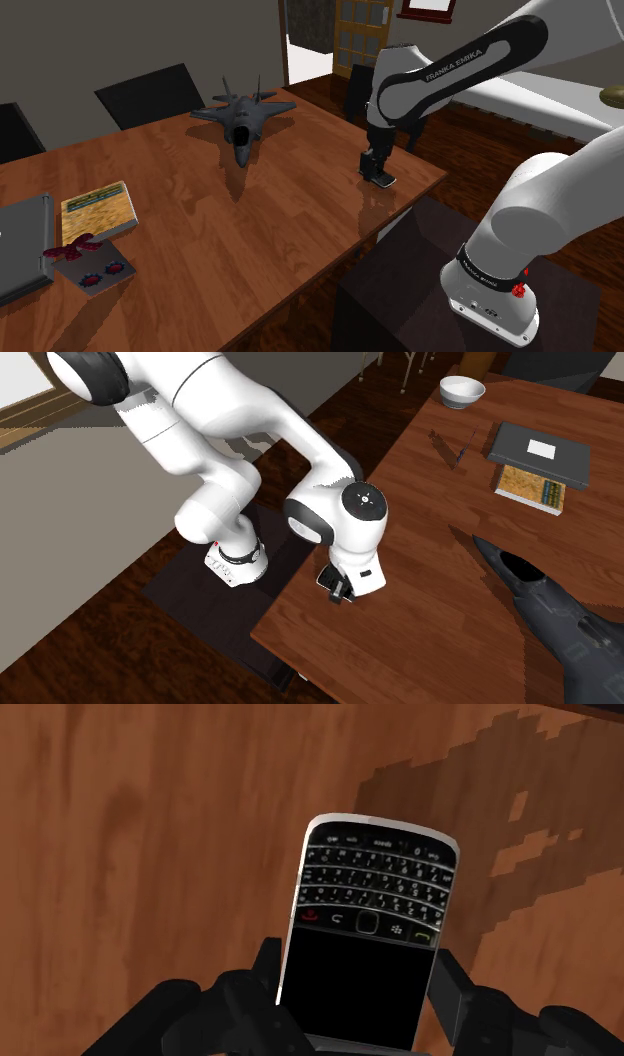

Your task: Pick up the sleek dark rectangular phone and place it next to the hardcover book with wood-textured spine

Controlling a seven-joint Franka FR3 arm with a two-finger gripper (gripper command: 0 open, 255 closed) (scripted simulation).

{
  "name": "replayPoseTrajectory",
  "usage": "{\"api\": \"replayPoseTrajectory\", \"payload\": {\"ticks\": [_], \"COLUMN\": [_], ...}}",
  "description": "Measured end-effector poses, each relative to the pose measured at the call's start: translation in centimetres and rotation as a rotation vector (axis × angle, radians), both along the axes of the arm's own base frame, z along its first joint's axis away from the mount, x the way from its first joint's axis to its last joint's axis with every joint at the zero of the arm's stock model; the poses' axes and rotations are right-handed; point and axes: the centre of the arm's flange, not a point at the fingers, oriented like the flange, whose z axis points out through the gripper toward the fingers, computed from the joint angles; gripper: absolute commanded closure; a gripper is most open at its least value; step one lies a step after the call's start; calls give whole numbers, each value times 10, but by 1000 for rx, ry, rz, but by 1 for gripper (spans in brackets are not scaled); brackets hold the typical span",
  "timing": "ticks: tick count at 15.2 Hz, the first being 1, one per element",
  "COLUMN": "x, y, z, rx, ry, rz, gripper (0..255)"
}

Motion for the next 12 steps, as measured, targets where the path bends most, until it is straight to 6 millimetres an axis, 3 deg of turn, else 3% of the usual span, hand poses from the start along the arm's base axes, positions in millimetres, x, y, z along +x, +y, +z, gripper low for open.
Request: {"api": "replayPoseTrajectory", "payload": {"ticks": [12], "x": [0], "y": [-1], "z": [64], "rx": [0], "ry": [0], "rz": [0], "gripper": [255]}}
